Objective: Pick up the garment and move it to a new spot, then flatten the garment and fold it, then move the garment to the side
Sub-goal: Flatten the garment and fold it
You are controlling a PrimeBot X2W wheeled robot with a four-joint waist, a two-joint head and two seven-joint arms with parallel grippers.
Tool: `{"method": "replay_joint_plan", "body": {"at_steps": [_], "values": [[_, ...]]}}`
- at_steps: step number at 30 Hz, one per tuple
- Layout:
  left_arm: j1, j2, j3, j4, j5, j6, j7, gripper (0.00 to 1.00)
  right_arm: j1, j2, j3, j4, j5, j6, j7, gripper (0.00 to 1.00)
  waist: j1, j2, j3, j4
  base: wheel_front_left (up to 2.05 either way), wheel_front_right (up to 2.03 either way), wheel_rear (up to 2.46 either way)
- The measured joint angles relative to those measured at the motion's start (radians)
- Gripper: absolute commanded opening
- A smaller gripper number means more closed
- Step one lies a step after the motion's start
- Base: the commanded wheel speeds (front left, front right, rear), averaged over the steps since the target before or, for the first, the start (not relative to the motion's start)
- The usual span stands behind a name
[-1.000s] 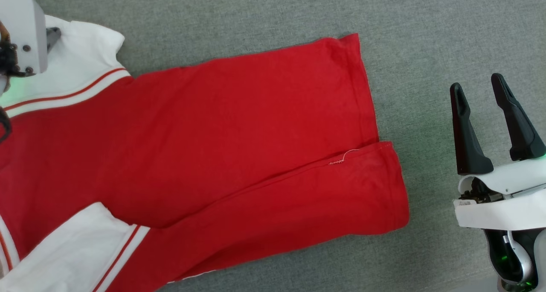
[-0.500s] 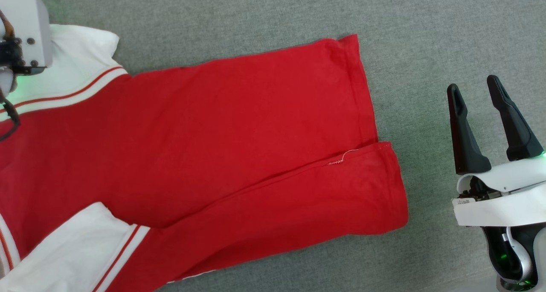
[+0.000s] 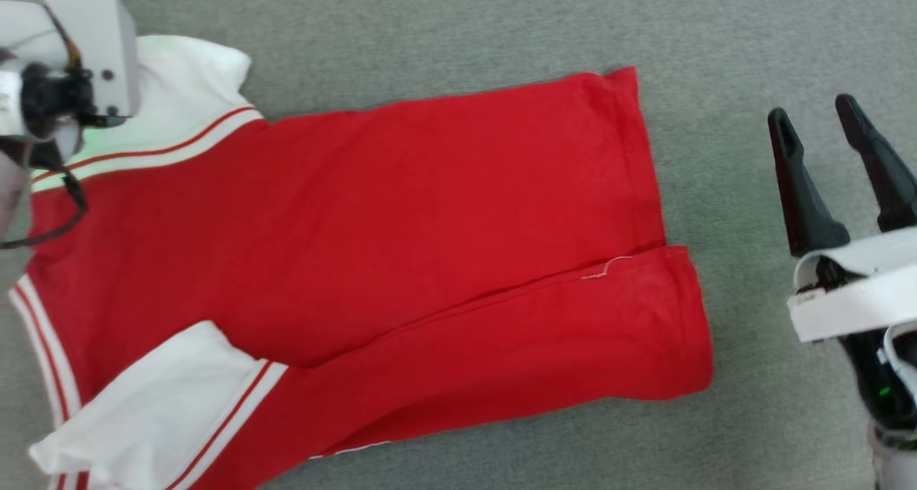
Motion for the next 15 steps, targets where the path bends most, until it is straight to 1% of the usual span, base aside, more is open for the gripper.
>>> {"method": "replay_joint_plan", "body": {"at_steps": [2,4,8,10,15], "values": [[-0.001,-0.017,-0.004,0.007,0.000,-0.004,-0.008,0.00,-0.034,-0.016,-0.001,0.014,-0.002,0.000,0.053,1.00,0.0001,0.0000,-0.004,0.015,0.00,0.00,0.00],[-0.004,-0.032,-0.006,0.017,0.000,-0.010,-0.013,0.00,-0.074,-0.014,-0.008,0.038,0.000,0.000,0.116,1.00,0.0000,0.0000,-0.008,0.030,0.00,0.00,0.00],[-0.012,-0.062,-0.009,0.040,0.000,-0.027,-0.025,0.00,-0.158,-0.002,-0.021,0.104,-0.003,0.000,0.253,1.00,0.0000,0.0000,-0.011,0.055,0.00,0.00,0.00],[-0.020,-0.073,-0.010,0.054,0.000,-0.033,-0.033,0.00,-0.197,0.014,-0.031,0.147,-0.006,0.000,0.329,1.00,0.0000,0.0000,-0.010,0.066,0.00,0.00,0.00],[-0.033,-0.098,-0.011,0.085,0.000,-0.050,-0.049,0.00,-0.279,0.040,-0.024,0.243,-0.014,0.000,0.504,1.00,0.0000,0.0000,-0.003,0.083,0.00,0.00,0.00]]}}
